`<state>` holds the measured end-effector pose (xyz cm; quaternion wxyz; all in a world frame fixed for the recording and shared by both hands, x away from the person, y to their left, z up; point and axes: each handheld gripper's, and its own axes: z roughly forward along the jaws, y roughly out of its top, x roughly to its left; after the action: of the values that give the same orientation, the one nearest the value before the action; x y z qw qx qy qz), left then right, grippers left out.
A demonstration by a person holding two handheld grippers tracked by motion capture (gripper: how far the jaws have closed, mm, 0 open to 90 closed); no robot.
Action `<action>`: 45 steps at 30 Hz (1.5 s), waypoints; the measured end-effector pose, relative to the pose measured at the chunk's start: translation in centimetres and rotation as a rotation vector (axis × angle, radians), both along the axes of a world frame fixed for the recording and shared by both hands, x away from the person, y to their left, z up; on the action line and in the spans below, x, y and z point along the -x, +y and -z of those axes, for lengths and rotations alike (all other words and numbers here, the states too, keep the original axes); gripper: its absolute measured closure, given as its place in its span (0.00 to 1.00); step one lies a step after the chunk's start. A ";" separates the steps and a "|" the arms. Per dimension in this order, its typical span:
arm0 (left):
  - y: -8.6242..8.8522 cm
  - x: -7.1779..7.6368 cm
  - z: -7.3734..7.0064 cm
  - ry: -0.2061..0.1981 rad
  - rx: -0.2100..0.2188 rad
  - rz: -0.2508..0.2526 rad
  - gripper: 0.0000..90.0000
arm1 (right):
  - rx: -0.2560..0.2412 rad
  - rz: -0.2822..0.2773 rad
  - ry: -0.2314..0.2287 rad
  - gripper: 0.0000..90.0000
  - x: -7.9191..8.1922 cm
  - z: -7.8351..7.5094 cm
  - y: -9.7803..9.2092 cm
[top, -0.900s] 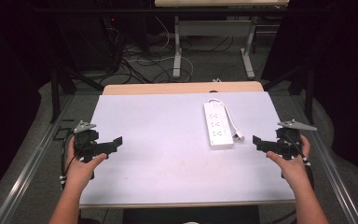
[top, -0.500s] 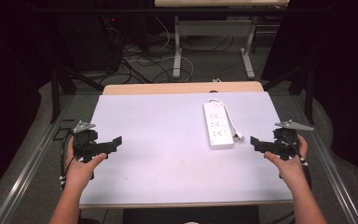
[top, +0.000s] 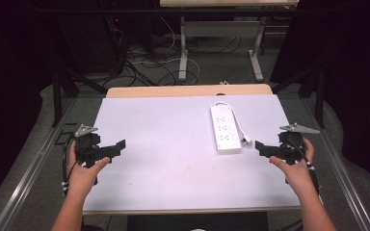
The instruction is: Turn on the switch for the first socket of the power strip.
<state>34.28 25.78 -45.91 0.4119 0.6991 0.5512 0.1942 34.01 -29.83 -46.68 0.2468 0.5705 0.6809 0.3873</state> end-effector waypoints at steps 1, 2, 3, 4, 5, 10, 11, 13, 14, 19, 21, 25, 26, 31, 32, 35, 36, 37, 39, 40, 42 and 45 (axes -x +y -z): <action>0.0 0.0 0.0 -0.001 0.000 0.001 0.00 | 0.004 -0.007 0.007 0.00 -0.2 -0.2 0.2; 0.0 0.0 -0.1 0.006 -0.003 0.004 0.00 | 0.006 -0.009 0.009 0.00 -0.3 -0.3 0.2; 0.0 0.0 -0.1 0.006 -0.004 0.006 0.00 | 0.007 -0.014 0.006 0.00 -0.4 -0.3 0.3; 0.0 0.0 -0.1 -0.001 0.000 0.004 0.00 | 0.005 -0.019 0.007 0.00 -0.5 -0.4 0.4; 0.0 0.0 -0.1 -0.003 0.001 0.003 0.00 | 0.005 -0.022 0.013 0.00 -0.6 -0.5 0.5; 0.2 0.1 -0.2 -0.002 0.006 -0.002 0.00 | 0.001 -0.040 0.032 0.00 -1.3 -0.9 0.6; 0.2 0.1 -0.2 -0.008 0.009 -0.002 0.00 | 0.001 -0.040 0.032 0.00 -1.3 -0.9 0.6; 0.2 0.1 -0.2 -0.009 0.010 -0.003 0.00 | 0.010 -0.043 0.034 0.01 -1.7 -1.4 0.7; 0.2 0.1 -0.2 -0.008 0.008 -0.003 0.00 | 0.010 -0.044 0.037 0.01 -1.9 -1.5 0.7; 0.2 0.1 -0.2 -0.008 0.010 -0.003 0.00 | 0.022 -0.057 0.044 0.04 -2.7 -2.2 0.9; 0.2 0.1 -0.2 -0.004 0.009 -0.002 0.00 | 0.024 -0.072 0.049 0.04 -2.9 -2.6 1.0; 0.2 0.0 -0.2 -0.003 0.006 -0.002 0.00 | 0.029 -0.083 0.052 0.05 -3.4 -3.3 1.4; 0.2 0.1 -0.2 -0.002 0.006 -0.003 0.00 | 0.037 -0.087 0.050 0.05 -3.6 -3.5 1.5; 0.2 0.0 -0.2 -0.007 0.009 -0.003 0.00 | 0.037 -0.104 0.056 0.06 -4.2 -4.3 1.9; 0.2 0.0 -0.2 -0.007 0.008 -0.003 0.01 | 0.038 -0.104 0.058 0.06 -4.6 -4.6 2.0; 0.2 0.0 -0.1 -0.006 0.008 -0.003 0.00 | 0.042 -0.100 0.068 0.07 -5.2 -5.1 2.1; 0.3 0.0 -0.2 -0.004 0.006 -0.002 0.00 | 0.044 -0.102 0.069 0.07 -5.4 -5.2 2.1; 0.3 0.0 -0.2 -0.004 0.006 -0.002 0.00 | 0.044 -0.102 0.069 0.07 -5.4 -5.2 2.1; 0.3 0.0 -0.1 -0.002 0.007 -0.003 0.01 | 0.046 -0.097 0.077 0.07 -5.8 -5.5 2.1; 0.3 0.0 -0.1 -0.002 0.007 -0.003 0.00 | 0.057 -0.093 0.080 0.08 -6.2 -5.8 2.1; 0.2 0.0 -0.1 -0.001 0.007 -0.004 0.00 | 0.057 -0.090 0.089 0.08 -6.6 -6.2 2.0; 0.2 0.0 -0.1 0.004 0.002 0.001 0.00 | 0.050 -0.082 0.104 0.09 -7.1 -6.8 1.9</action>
<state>34.26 26.00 -45.77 0.4118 0.6992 0.5519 0.1921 41.14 -27.90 -39.86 0.2091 0.5550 0.7251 0.3499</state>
